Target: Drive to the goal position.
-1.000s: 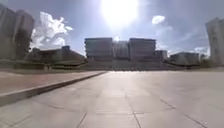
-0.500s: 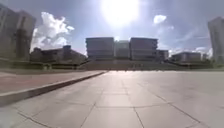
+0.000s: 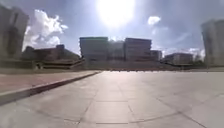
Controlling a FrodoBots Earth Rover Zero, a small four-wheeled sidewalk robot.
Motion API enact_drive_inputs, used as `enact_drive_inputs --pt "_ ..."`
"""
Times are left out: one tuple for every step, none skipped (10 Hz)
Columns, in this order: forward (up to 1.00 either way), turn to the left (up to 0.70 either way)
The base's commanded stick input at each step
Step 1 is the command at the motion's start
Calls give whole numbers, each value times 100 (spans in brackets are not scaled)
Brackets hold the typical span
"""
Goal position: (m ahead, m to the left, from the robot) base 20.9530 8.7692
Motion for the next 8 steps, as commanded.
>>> enact_drive_inputs --pt "100 1" --pt "100 1" --pt "100 1" --pt "100 1" --pt "100 1" --pt "100 1" --pt "100 1" --pt "100 1"
